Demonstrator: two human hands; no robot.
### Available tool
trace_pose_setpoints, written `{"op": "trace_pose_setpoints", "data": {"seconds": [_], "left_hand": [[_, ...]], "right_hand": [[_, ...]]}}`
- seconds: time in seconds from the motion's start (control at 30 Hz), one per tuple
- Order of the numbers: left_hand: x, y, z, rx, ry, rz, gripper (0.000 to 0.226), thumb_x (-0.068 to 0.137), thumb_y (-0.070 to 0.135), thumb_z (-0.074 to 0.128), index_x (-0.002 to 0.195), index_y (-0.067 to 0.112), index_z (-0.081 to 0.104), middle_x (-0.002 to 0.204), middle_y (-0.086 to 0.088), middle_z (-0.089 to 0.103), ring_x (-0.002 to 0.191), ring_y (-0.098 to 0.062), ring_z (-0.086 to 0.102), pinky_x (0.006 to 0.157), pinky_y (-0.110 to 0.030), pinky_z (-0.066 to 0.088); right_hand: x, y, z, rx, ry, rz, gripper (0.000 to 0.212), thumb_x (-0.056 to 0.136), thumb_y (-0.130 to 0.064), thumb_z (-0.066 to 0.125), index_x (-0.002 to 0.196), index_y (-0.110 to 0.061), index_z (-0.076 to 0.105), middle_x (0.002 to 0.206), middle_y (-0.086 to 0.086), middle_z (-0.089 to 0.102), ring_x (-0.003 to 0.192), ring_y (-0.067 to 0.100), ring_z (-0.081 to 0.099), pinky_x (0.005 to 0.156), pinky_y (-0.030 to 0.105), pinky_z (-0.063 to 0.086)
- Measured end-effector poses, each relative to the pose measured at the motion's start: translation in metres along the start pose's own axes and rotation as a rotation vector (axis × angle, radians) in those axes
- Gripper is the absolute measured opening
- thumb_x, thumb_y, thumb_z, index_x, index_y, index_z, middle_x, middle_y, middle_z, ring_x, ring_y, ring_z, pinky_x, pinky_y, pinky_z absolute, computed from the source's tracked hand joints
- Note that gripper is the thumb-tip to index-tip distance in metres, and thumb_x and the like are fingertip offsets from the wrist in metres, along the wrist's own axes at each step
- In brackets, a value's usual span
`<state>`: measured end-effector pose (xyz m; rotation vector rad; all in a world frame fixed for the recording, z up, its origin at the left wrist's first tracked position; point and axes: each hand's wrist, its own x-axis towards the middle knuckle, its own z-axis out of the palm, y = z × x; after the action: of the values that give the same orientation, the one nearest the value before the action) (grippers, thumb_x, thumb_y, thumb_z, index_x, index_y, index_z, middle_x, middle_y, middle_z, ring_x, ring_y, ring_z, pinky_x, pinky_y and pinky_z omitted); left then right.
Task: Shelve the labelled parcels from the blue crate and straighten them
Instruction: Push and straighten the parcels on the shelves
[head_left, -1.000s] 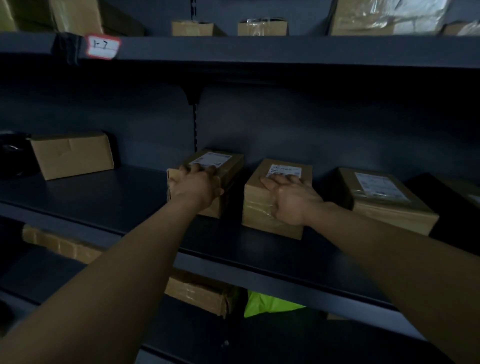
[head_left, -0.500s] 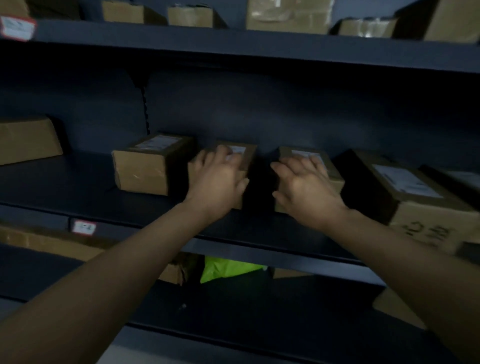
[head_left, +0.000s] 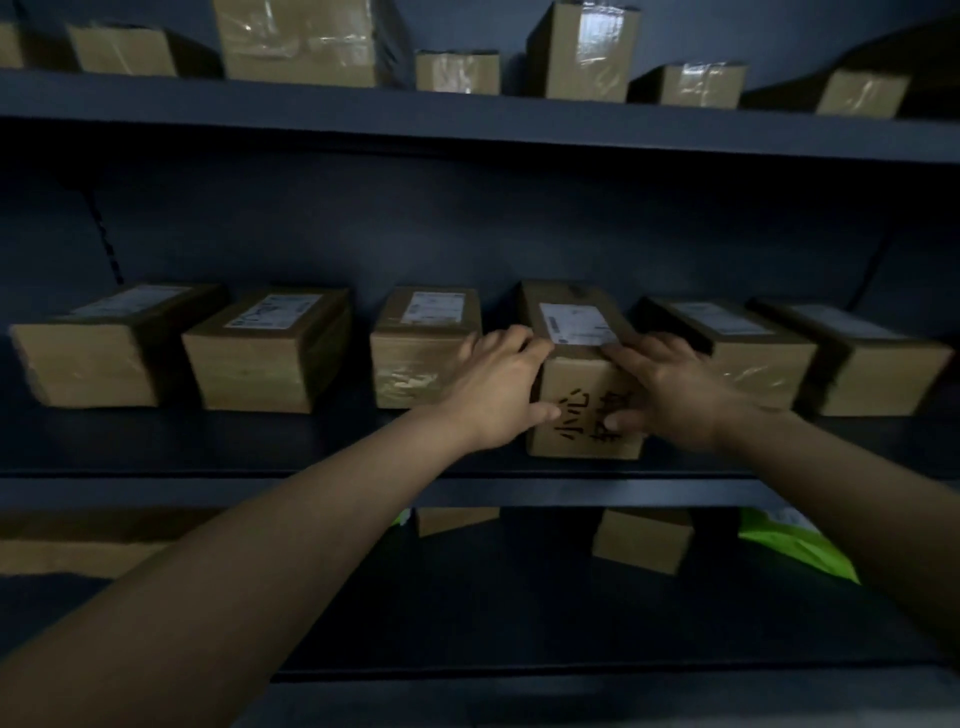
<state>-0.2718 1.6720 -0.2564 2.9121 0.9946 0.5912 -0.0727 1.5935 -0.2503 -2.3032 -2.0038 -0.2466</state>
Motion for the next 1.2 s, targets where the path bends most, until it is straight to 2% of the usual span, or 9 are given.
{"op": "trace_pose_setpoints", "data": {"seconds": [0.1,0.23,0.37,0.5,0.6,0.7,0.8,1.07,1.2], "left_hand": [[0.007,0.013,0.004,0.015,-0.045,-0.023,0.070,0.089,0.042,0.059,0.147,0.020,0.029,0.149,-0.004,0.031,0.137,-0.024,0.025,0.116,-0.047,0.012],[0.010,0.024,0.006,0.049,-0.044,-0.058,0.068,0.090,0.040,0.059,0.148,0.023,0.028,0.149,-0.002,0.033,0.138,-0.024,0.025,0.116,-0.048,0.010],[0.022,0.038,0.008,0.111,-0.014,-0.094,0.065,0.089,0.041,0.058,0.145,0.021,0.032,0.147,-0.004,0.035,0.136,-0.024,0.028,0.116,-0.047,0.009],[0.047,0.059,0.014,0.142,-0.079,-0.161,0.077,0.084,0.046,0.063,0.148,0.028,0.024,0.151,-0.010,0.030,0.137,-0.029,0.028,0.113,-0.048,0.017],[0.063,0.064,0.019,-0.014,-0.182,-0.293,0.086,0.080,0.043,0.070,0.149,0.036,0.019,0.152,-0.012,0.032,0.133,-0.032,0.036,0.108,-0.042,0.034],[0.070,0.067,0.027,-0.142,-0.141,-0.282,0.080,0.079,0.032,0.075,0.146,0.037,0.031,0.149,-0.007,0.039,0.131,-0.025,0.041,0.103,-0.029,0.035],[0.074,0.070,0.032,-0.219,-0.097,-0.260,0.076,0.077,0.028,0.077,0.142,0.039,0.039,0.148,-0.003,0.040,0.132,-0.020,0.040,0.101,-0.024,0.033],[0.082,0.077,0.036,-0.168,-0.071,-0.272,0.076,0.077,0.028,0.077,0.142,0.038,0.039,0.146,-0.002,0.045,0.129,-0.020,0.045,0.102,-0.029,0.038],[0.081,0.082,0.029,-0.096,-0.134,-0.283,0.075,0.079,0.034,0.074,0.143,0.041,0.034,0.147,-0.005,0.042,0.129,-0.025,0.042,0.105,-0.037,0.039]], "right_hand": [[0.003,0.014,0.006,0.041,0.000,-0.030,0.077,0.091,-0.036,0.059,0.151,-0.041,0.011,0.160,0.000,0.015,0.142,0.028,0.019,0.114,0.048,0.025],[0.007,0.025,0.008,0.081,0.002,-0.041,0.075,0.093,-0.032,0.058,0.150,-0.042,0.011,0.161,-0.001,0.012,0.141,0.028,0.020,0.114,0.047,0.025],[0.000,0.049,0.010,0.262,0.079,-0.089,0.073,0.093,-0.038,0.057,0.152,-0.032,0.014,0.160,-0.001,0.017,0.143,0.024,0.019,0.116,0.044,0.023],[-0.001,0.107,0.011,0.213,0.175,0.087,0.067,0.094,-0.026,0.054,0.152,-0.019,0.020,0.156,0.008,0.024,0.142,0.029,0.021,0.115,0.041,0.024],[0.001,0.144,0.020,0.062,0.052,0.176,0.071,0.094,-0.034,0.054,0.152,-0.025,0.015,0.158,0.005,0.016,0.145,0.030,0.011,0.113,0.047,0.020],[0.009,0.166,0.030,0.009,0.002,0.193,0.078,0.092,-0.043,0.056,0.152,-0.033,0.007,0.161,0.000,0.007,0.147,0.030,0.004,0.113,0.051,0.018],[0.018,0.174,0.035,0.019,-0.001,0.190,0.083,0.091,-0.043,0.057,0.152,-0.036,0.001,0.161,-0.001,0.004,0.146,0.032,0.003,0.113,0.054,0.018],[0.027,0.177,0.046,-0.045,0.038,0.188,0.087,0.089,-0.042,0.059,0.150,-0.035,-0.002,0.159,0.002,0.008,0.142,0.036,0.012,0.109,0.054,0.024],[0.027,0.177,0.043,0.003,-0.033,0.185,0.094,0.087,-0.044,0.061,0.151,-0.035,-0.008,0.160,0.000,0.000,0.145,0.034,0.002,0.111,0.055,0.020]]}}
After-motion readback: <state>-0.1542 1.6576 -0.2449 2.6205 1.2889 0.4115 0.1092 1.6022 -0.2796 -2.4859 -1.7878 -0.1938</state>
